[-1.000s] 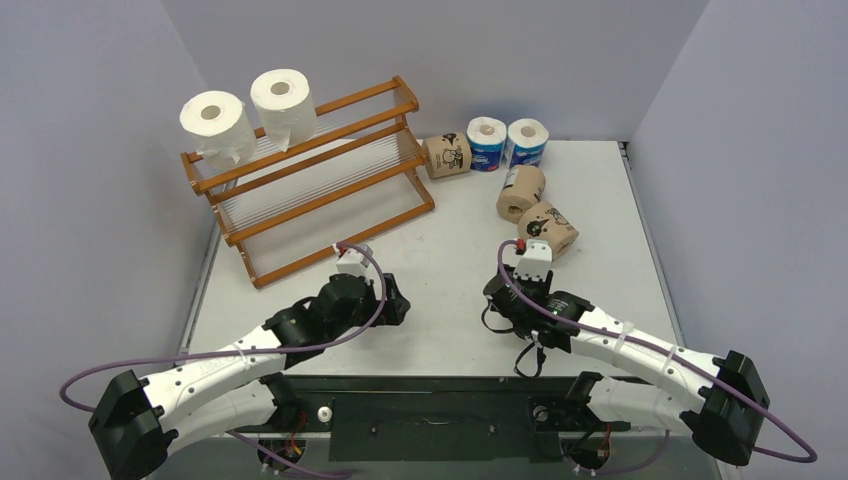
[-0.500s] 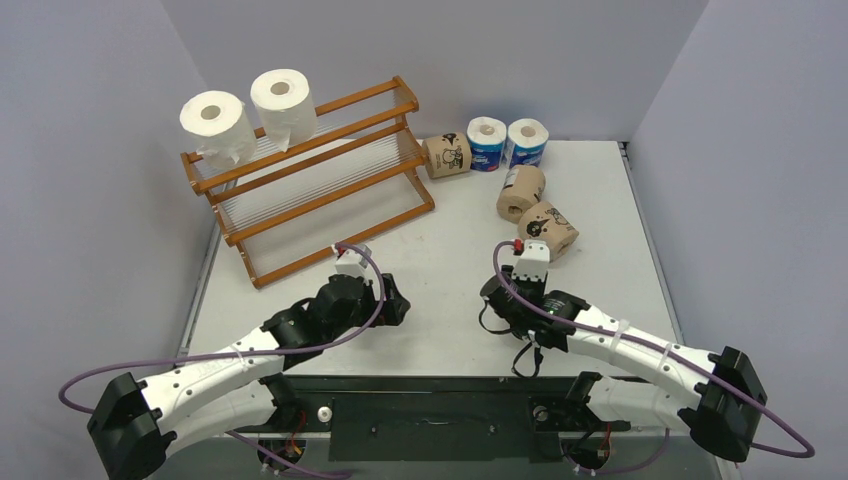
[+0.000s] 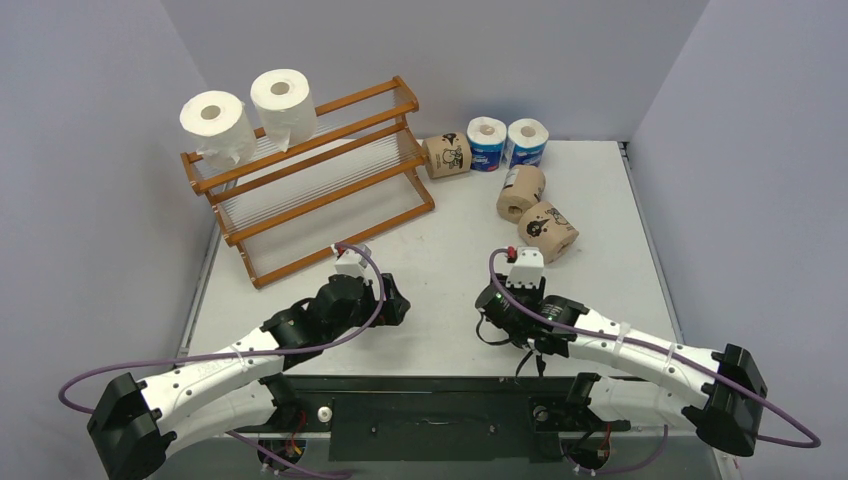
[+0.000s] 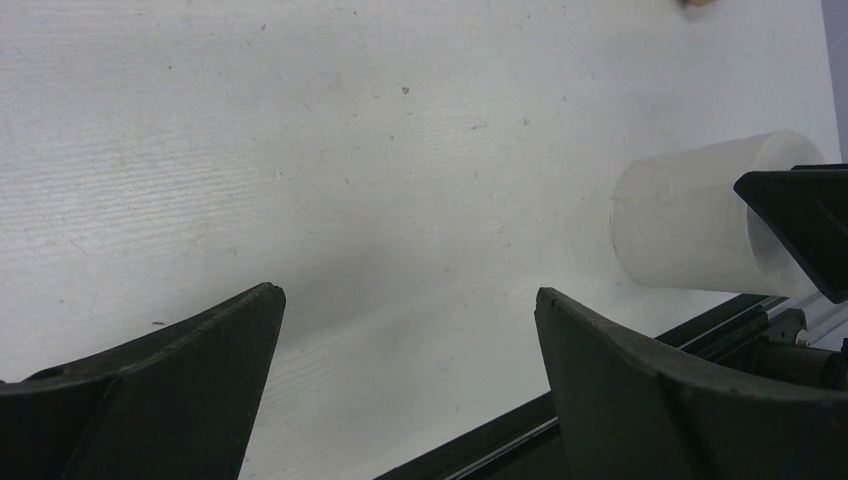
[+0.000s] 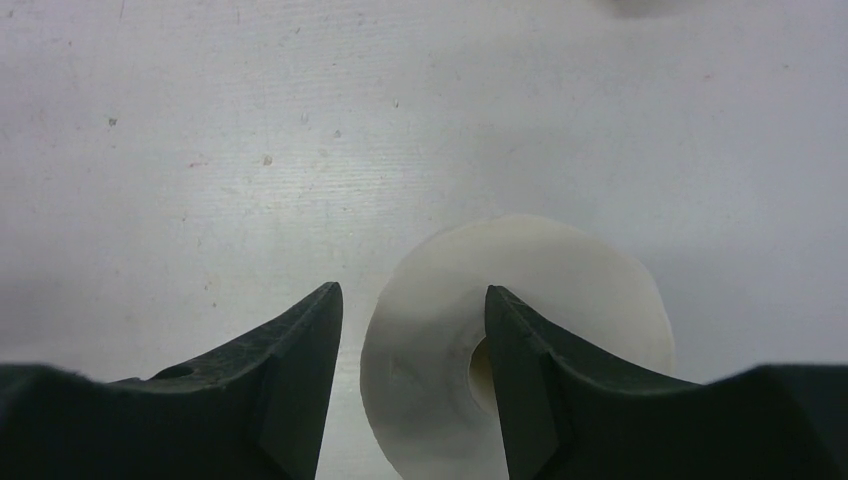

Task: Place and organize the paper towels onto the shelf
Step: Move the paper towel to the center of the board.

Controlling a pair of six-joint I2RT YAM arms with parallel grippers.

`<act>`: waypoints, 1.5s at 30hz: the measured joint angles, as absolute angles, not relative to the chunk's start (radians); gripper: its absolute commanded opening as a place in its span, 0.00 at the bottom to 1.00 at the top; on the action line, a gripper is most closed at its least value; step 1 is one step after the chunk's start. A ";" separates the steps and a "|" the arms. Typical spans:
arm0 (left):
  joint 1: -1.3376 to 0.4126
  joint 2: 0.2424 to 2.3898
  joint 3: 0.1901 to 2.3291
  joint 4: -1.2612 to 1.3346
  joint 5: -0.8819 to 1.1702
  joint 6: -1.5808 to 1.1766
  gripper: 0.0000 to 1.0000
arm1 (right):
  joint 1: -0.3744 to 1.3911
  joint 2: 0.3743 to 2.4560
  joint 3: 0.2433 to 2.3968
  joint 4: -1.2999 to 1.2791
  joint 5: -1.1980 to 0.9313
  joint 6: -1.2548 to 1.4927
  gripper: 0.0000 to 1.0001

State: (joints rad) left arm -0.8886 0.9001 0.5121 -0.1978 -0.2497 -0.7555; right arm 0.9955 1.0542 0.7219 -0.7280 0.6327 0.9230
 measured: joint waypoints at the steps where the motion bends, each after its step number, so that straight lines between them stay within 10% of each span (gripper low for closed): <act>1: -0.889 0.900 0.512 -0.198 -0.250 -0.756 0.96 | 1.008 1.050 0.724 -0.743 0.629 0.932 0.51; 35: -0.889 0.901 0.504 -0.197 -0.249 -0.763 0.96 | 1.109 0.994 0.709 -0.883 0.633 1.061 0.54; 45: -0.889 0.901 0.496 -0.198 -0.249 -0.774 0.96 | 1.099 1.063 0.686 -0.803 0.615 1.020 0.35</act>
